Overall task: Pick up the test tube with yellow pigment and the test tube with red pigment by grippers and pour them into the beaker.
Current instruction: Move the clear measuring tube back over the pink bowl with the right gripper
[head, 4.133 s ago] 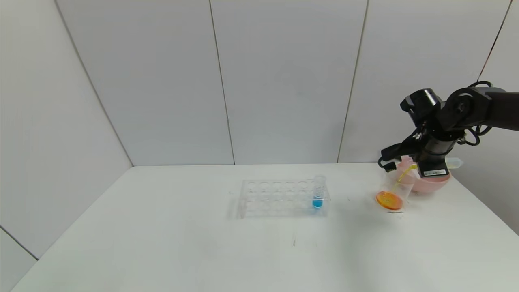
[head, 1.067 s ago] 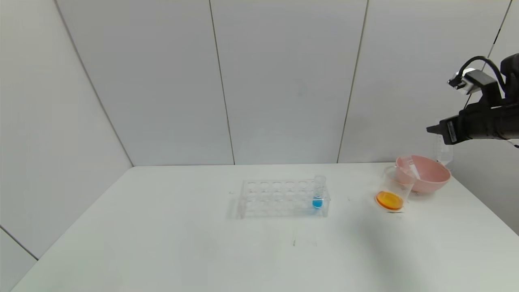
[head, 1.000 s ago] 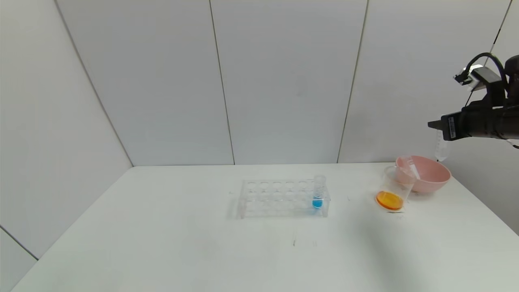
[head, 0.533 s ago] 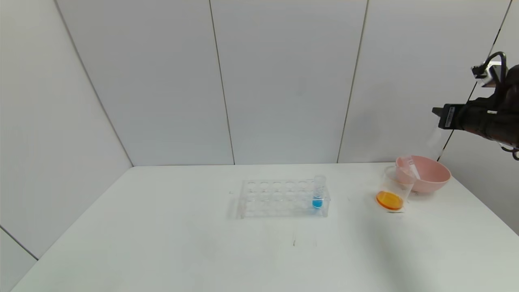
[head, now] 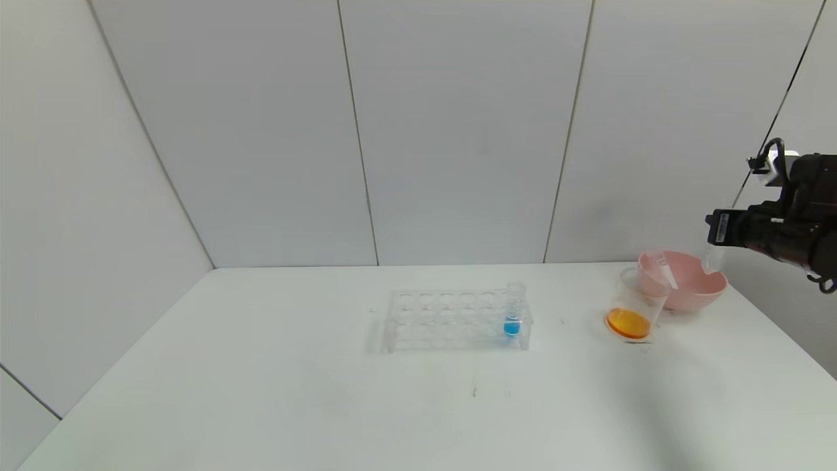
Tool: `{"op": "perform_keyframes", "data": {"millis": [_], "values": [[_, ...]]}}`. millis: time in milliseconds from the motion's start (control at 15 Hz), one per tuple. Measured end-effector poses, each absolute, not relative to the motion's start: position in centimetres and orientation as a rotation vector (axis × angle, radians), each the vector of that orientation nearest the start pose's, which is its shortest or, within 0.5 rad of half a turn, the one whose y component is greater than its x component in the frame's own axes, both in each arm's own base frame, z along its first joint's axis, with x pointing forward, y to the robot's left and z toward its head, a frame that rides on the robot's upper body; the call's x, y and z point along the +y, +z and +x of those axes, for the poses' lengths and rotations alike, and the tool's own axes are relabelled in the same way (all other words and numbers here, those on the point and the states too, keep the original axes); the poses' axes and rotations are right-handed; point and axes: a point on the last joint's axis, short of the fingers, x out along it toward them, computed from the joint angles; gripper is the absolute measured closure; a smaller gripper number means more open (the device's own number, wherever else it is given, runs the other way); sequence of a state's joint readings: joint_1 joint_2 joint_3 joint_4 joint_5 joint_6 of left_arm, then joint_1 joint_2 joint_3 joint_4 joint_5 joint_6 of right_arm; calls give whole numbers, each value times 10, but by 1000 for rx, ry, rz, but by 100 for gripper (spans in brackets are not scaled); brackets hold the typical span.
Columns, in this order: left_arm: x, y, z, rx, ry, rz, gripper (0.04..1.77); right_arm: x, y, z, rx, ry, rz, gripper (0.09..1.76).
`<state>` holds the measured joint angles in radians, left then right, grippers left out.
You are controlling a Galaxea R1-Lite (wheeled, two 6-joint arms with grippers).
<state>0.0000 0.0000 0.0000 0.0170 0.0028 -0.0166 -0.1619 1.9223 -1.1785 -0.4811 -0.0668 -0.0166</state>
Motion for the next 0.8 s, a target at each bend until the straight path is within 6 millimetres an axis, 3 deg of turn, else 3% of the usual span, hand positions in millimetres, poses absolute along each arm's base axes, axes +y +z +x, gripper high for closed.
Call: {"op": "perform_keyframes", "data": {"millis": [800], "values": [[0,74,-23,17,3,-17,9,-74,157,420,308,-319,-13,132]]}}
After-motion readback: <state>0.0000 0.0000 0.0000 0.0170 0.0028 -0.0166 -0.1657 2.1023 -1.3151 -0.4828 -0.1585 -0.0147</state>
